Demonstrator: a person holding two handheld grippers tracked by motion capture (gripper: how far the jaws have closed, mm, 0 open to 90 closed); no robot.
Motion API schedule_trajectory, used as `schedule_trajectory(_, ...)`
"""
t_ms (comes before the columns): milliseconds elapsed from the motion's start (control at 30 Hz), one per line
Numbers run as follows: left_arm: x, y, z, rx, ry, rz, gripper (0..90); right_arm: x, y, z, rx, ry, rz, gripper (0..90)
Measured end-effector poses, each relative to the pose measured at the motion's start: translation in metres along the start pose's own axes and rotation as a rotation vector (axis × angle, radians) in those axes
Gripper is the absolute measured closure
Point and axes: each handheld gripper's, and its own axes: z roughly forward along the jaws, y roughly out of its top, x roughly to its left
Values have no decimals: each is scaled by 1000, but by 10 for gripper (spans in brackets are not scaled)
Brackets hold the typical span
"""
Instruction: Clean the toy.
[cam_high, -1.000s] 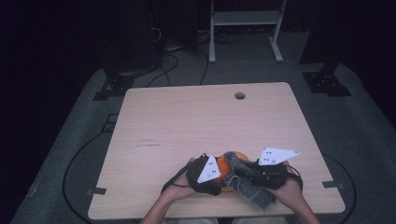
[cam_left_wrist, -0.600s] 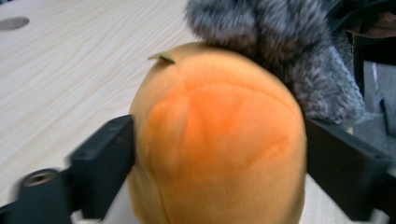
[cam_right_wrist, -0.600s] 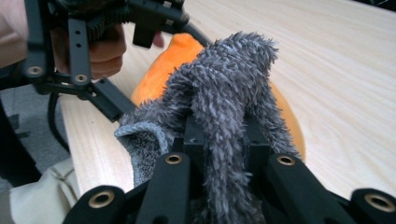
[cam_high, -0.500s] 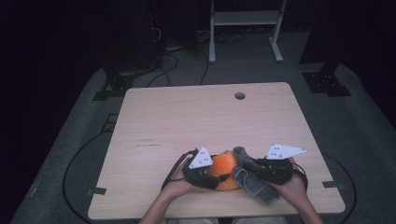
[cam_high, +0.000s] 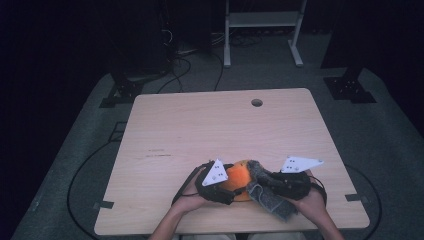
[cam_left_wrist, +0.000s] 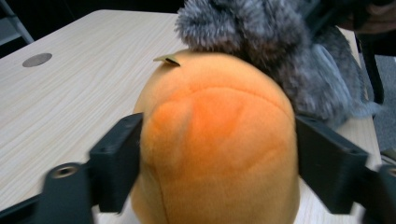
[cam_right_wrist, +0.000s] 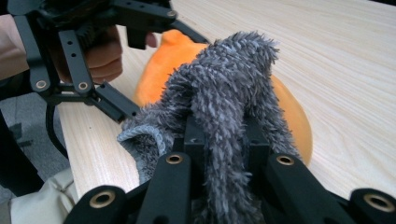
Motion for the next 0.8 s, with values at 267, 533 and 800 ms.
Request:
schedule_trajectory(267,10,-1,-5,6,-31,-121,109,-17,-18,3,55,-31,78,764)
schedule_trajectory(533,2,-2,-4,-4,-25,-58,294,-19,-16,-1,89,22,72,762)
schedule_trajectory(800,-6,2,-4,1,-70,35,245,5,6,-6,-13,63,-22,761)
